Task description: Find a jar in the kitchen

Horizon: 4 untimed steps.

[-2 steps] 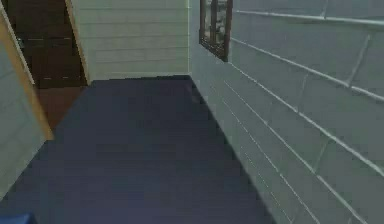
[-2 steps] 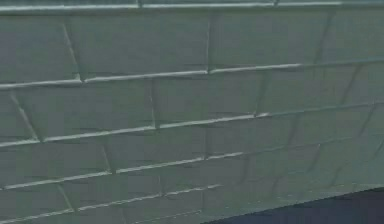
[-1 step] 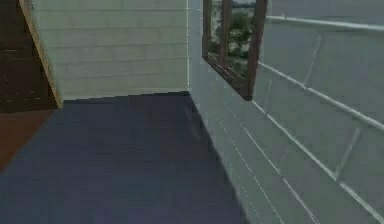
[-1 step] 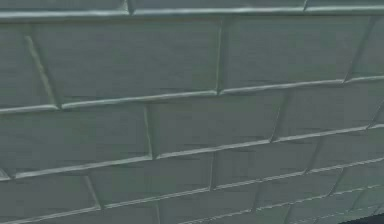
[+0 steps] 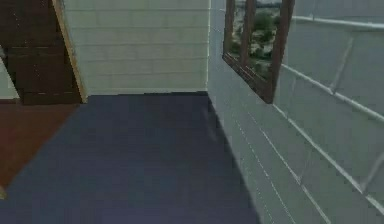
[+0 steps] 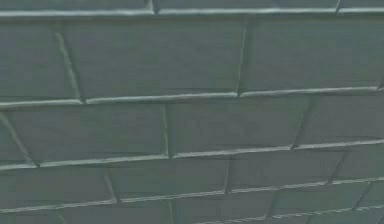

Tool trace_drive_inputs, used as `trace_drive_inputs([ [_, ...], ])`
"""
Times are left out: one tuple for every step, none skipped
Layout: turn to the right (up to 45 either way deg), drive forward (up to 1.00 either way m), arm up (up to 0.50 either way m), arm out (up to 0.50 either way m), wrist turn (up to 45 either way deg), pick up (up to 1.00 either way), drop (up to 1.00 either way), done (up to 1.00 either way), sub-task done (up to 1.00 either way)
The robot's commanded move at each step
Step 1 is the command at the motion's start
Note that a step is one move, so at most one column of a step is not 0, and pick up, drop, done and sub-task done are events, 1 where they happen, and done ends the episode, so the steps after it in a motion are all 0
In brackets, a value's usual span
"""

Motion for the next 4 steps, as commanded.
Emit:
trace_drive_inputs([
  [0.0, 0.05, 0.00, 0.00, 0.0, 0.00, 0.00, 0.00, 0.00],
  [-27.0, 0.00, 0.00, 0.00, 0.0, 0.00, 0.00, 0.00, 0.00],
  [0.0, 1.00, 0.00, 0.00, 0.0, 0.00, 0.00, 0.00, 0.00],
  [0.0, 0.60, 0.00, 0.00, 0.0, 0.00, 0.00, 0.00, 0.00],
])
